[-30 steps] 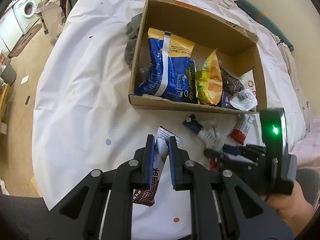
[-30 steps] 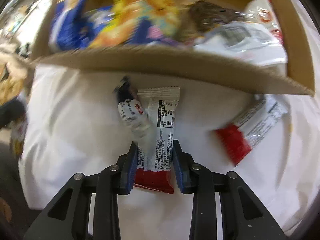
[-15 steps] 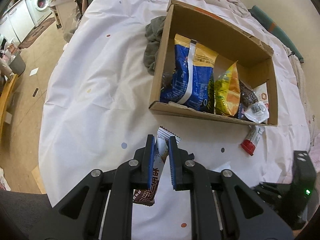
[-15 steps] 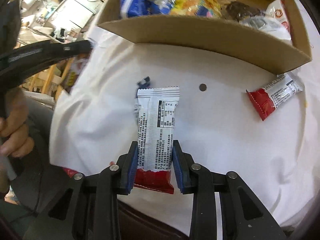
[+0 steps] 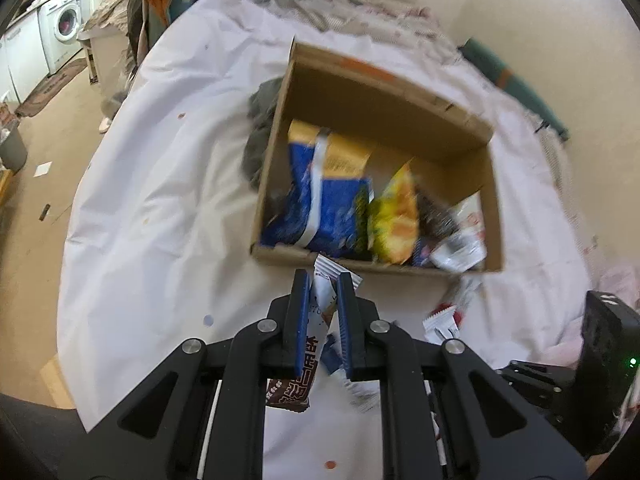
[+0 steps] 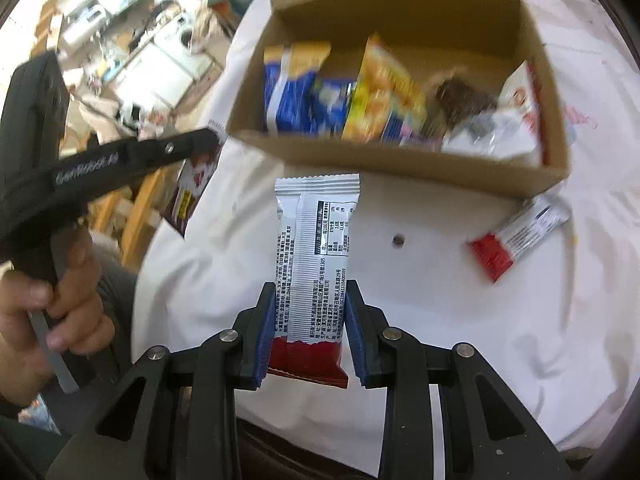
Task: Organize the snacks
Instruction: 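Carry the chocolate bar and white bar into the box and open both tools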
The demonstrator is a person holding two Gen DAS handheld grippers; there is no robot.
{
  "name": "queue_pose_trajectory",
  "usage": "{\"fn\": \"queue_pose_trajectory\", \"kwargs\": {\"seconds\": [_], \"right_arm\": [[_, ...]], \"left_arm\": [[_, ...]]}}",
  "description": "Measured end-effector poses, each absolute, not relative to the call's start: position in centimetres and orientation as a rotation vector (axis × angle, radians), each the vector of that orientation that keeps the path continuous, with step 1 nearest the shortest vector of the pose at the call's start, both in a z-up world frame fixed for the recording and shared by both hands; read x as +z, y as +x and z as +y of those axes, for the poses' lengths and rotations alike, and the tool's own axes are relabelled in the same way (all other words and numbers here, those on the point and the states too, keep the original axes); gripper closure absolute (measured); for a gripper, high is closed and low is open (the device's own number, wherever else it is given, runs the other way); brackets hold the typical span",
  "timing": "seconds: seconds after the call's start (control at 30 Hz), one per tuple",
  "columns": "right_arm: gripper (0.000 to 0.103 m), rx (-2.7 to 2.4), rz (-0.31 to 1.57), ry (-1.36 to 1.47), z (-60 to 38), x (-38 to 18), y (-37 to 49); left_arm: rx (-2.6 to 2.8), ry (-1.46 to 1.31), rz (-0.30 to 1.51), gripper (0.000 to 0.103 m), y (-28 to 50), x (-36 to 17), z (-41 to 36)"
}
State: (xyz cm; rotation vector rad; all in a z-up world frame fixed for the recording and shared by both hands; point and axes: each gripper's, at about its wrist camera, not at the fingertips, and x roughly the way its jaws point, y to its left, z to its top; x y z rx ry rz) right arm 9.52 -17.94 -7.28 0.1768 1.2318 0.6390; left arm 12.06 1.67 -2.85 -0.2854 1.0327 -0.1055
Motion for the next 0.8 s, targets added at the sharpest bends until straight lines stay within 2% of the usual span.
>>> {"fn": "queue_pose_trajectory", "kwargs": {"seconds": [0.47, 0.8], "right_arm": [[0.069, 0.473, 1.099, 0.291, -21.7, -4.0, 14.5], [0.069, 0.416, 1.097, 0.339, -23.2, -4.6, 18.1]], "left_arm": [[-0.084, -0.257, 0.883, 0.092, 16.3, 1.8, -0.9], [-0.118, -0.189, 0.872, 0.092, 21.1, 2.0, -2.8]]}}
